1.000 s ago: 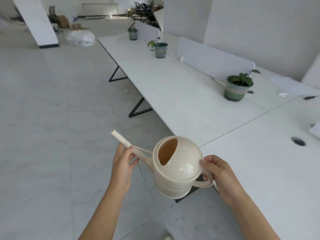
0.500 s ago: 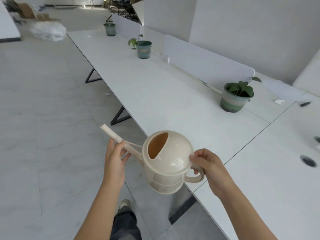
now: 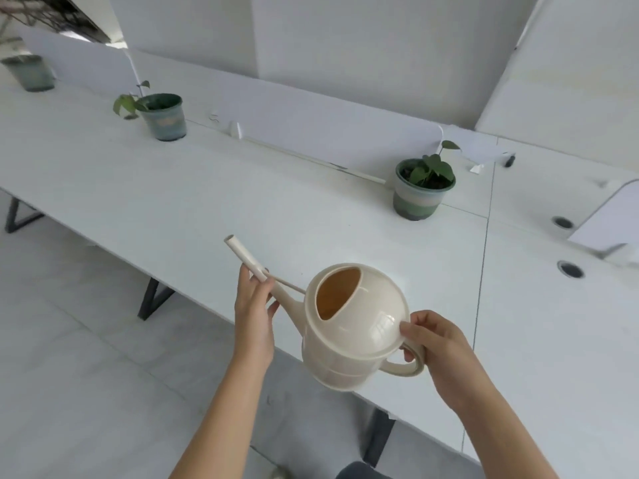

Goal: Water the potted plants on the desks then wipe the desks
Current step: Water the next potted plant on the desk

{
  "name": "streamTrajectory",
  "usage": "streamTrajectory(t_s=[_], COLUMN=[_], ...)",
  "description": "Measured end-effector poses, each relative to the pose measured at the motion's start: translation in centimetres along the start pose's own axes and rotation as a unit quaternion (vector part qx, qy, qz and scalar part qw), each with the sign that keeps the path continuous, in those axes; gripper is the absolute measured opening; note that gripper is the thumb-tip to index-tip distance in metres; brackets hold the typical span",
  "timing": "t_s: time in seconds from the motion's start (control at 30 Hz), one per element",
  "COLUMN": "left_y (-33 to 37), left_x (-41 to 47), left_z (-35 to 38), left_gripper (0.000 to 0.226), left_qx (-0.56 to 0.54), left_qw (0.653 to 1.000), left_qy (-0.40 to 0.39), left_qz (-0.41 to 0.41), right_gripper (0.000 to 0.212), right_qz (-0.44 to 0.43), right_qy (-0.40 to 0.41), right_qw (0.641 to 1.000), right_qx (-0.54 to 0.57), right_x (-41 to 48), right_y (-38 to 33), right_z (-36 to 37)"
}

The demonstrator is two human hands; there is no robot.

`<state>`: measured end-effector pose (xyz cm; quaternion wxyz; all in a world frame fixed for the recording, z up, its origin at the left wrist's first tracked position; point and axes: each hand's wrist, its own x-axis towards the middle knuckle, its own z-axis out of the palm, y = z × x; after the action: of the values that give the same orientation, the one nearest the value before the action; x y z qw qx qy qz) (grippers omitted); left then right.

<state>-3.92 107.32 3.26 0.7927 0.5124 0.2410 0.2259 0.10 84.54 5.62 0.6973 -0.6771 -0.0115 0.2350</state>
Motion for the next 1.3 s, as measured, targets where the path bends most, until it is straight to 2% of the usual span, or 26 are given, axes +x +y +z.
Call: streamTrajectory(t_s=[0.2, 0.57, 0.6, 0.7, 0.77, 1.0, 1.2, 1.3], left_y=[-1.8, -3.9, -4.0, -4.6, -5.0, -5.1, -5.1, -5.5], left_x=[4.3, 9.4, 9.8, 11.2, 11.9, 14.2, 17.4, 18.9], left_z=[4.0, 12.8, 13.6, 15.9, 17.2, 21.9, 24.8, 25.8], left_gripper=[0.063, 0.074, 0.071, 0.035, 0.041, 0.026, 0.003, 0.004], left_qx=[-0.012, 0.015, 0.013, 0.032, 0.051, 0.09, 0.104, 0.108], left_qw=[0.997, 0.988, 0.986, 0.978, 0.973, 0.949, 0.933, 0.932], left_qy=[-0.067, -0.142, -0.151, -0.193, -0.21, -0.286, -0.319, -0.318], left_qz=[-0.031, -0.066, -0.071, -0.069, -0.077, -0.097, -0.127, -0.141], right_gripper=[0.019, 0.015, 0.015, 0.015, 0.015, 0.011, 0.016, 0.015], right_qz=[0.012, 0.002, 0.004, 0.0, -0.009, -0.025, -0.035, -0.041], right_qy=[0.077, 0.166, 0.181, 0.232, 0.26, 0.316, 0.319, 0.316], right_qw=[0.997, 0.985, 0.981, 0.969, 0.961, 0.943, 0.942, 0.942], right_qx=[0.006, 0.056, 0.065, 0.087, 0.093, 0.101, 0.097, 0.105], right_x=[1.8, 5.1, 5.3, 5.8, 6.0, 6.8, 8.7, 10.0], right_y=[-0.8, -3.3, -3.4, -3.9, -4.3, -6.4, -8.1, -8.5], right_z=[-1.3, -5.9, -6.1, -6.7, -7.0, -7.7, -6.8, -6.5])
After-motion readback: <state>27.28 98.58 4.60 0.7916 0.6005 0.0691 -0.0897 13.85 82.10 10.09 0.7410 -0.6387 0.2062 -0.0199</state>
